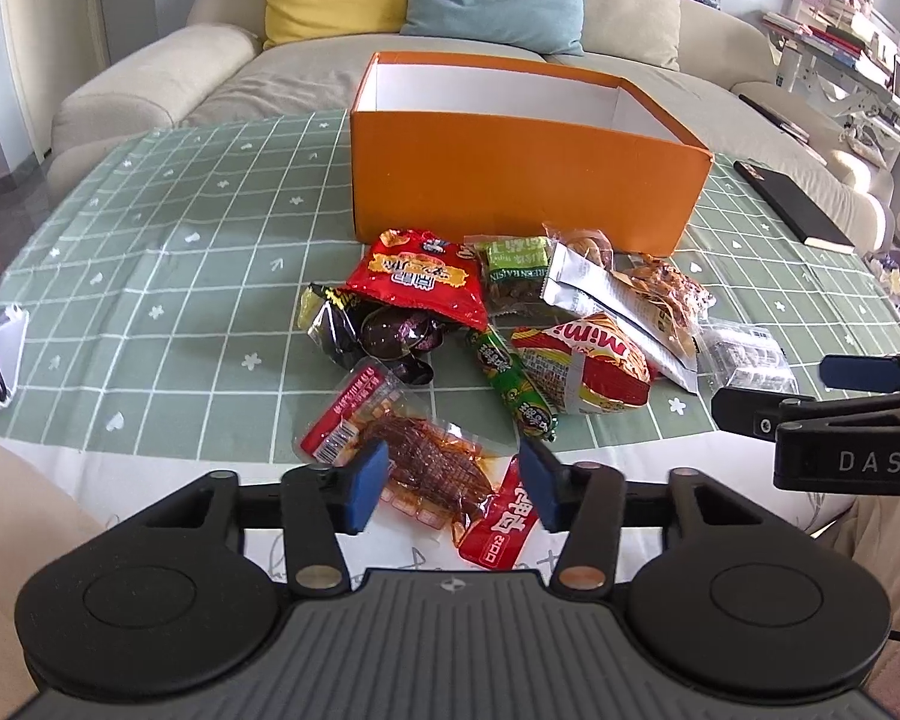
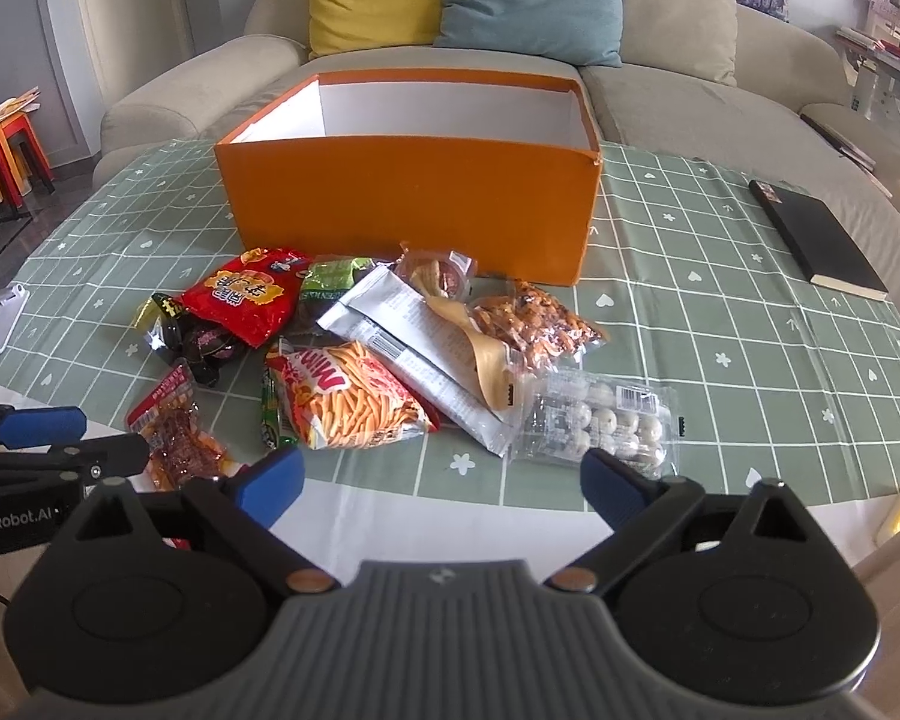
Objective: Organize snacks
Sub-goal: 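Grasp the packaged meat snack with the left tool while the right tool grasps the Mimi bag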
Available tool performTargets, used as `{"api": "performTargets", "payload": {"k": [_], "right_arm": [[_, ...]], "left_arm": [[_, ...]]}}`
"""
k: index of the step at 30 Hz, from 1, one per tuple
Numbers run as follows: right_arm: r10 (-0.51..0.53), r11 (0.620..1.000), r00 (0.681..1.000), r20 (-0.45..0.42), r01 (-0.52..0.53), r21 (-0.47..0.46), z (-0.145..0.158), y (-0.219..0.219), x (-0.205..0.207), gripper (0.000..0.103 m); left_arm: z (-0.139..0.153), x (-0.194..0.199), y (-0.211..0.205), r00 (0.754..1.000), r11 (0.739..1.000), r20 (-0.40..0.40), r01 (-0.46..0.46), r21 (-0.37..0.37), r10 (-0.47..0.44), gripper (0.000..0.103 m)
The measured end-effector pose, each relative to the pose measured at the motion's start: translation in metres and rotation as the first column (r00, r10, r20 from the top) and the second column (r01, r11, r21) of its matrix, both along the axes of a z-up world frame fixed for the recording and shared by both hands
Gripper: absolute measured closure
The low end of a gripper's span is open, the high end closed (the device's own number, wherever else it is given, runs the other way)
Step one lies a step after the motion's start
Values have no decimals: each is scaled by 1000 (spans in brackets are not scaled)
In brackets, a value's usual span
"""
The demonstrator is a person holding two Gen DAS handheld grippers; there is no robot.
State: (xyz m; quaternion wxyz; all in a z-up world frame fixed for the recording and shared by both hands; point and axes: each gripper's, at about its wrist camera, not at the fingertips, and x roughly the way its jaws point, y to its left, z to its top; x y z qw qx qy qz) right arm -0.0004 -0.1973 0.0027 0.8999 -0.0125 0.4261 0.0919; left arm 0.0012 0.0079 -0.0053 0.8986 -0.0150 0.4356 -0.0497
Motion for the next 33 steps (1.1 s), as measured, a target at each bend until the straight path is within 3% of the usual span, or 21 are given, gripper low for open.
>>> {"api": "performTargets", "payload": {"k": [3, 5, 8, 17, 20, 27, 33], "right_arm": [[40, 999, 999, 2, -40, -7, -3, 5, 2, 28], [63, 998, 998, 5, -63, -13, -6, 10, 3, 32], [90, 996, 996, 24, -89, -16, -9, 15, 5, 32], [189, 981, 980, 58, -186, -53, -16, 33, 9, 31], [191, 980, 979, 69, -186, -77, -20, 37, 13, 25], [225, 971, 971, 77, -218, -95, -28, 48, 28, 25], [260, 963, 964, 49, -255, -84, -37, 61, 41, 33]], "left_arm": [[-4, 2, 8, 999, 999, -35, -25, -44, 23, 55], [-8, 4, 12, 998, 997, -56, -46, -62, 43, 54], [-15, 7, 16, 994, 994, -87, -69, -79, 63, 41], [-36, 27, 29, 966, 963, -207, -192, -190, 152, 31], [-40, 33, 34, 948, 941, -251, -254, -225, 196, 28], [-42, 49, 34, 914, 918, -300, -340, -203, 272, 25], [-49, 59, 33, 895, 910, -332, -371, -186, 297, 25]]}}
